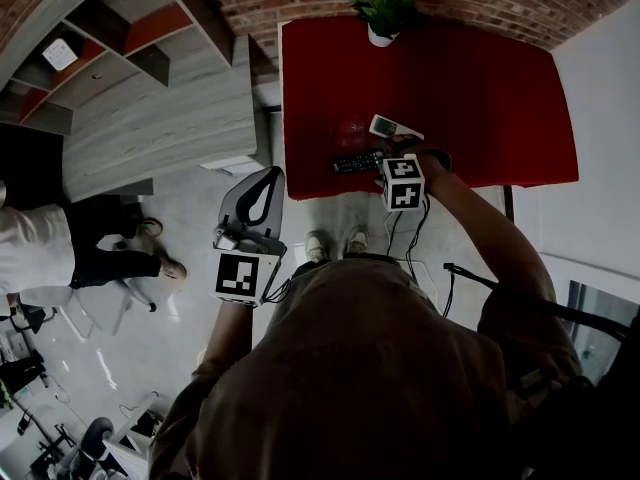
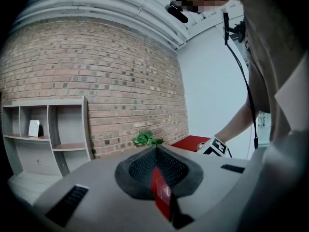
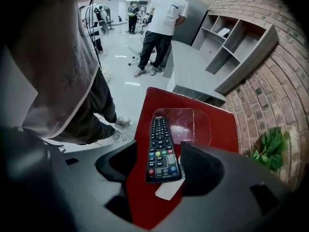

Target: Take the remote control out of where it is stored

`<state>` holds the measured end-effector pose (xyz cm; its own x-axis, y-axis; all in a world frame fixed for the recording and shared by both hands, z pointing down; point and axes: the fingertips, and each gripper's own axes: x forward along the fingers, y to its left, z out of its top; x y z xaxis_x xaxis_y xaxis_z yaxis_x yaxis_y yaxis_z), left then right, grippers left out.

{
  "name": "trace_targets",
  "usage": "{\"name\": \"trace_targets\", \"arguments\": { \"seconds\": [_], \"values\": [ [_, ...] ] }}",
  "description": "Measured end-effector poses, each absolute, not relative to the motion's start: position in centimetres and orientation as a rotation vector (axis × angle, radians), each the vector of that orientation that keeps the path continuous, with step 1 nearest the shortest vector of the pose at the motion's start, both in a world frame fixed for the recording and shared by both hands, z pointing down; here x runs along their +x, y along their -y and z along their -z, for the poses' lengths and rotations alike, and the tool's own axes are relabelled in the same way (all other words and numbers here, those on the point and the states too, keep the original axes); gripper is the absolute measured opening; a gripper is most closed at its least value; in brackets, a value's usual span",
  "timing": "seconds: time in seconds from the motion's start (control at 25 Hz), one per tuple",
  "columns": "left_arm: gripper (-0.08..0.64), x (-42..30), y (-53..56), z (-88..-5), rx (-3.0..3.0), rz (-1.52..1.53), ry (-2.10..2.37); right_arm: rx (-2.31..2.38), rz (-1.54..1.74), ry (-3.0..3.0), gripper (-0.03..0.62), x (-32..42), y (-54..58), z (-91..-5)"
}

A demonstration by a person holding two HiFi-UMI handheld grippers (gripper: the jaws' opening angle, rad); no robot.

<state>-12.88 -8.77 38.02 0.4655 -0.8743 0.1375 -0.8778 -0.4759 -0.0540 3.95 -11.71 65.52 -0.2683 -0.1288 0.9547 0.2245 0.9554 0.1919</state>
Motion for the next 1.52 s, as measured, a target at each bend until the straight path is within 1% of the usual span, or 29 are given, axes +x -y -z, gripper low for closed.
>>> {"name": "trace_targets", "arguments": {
  "seconds": [0.32,1.28,1.52],
  "values": [
    [0.009,-13.1,8.6,-38.2,2.657,-0.236,1.609,-0.101,0.432,1.724,0.267,4.8,12.2,-67.6],
    [0.009,-14.6,8.3,-39.1,2.606,-0.274,1.652,-0.066,0.435,1.635,0.267,4.3,13.6,-71.3],
    [0.009,-14.9,8.2,-39.4,2.598,-0.287,1.655,-0.040,0.476,1.605,0.255,4.2,13.9,-71.7]
  ]
}}
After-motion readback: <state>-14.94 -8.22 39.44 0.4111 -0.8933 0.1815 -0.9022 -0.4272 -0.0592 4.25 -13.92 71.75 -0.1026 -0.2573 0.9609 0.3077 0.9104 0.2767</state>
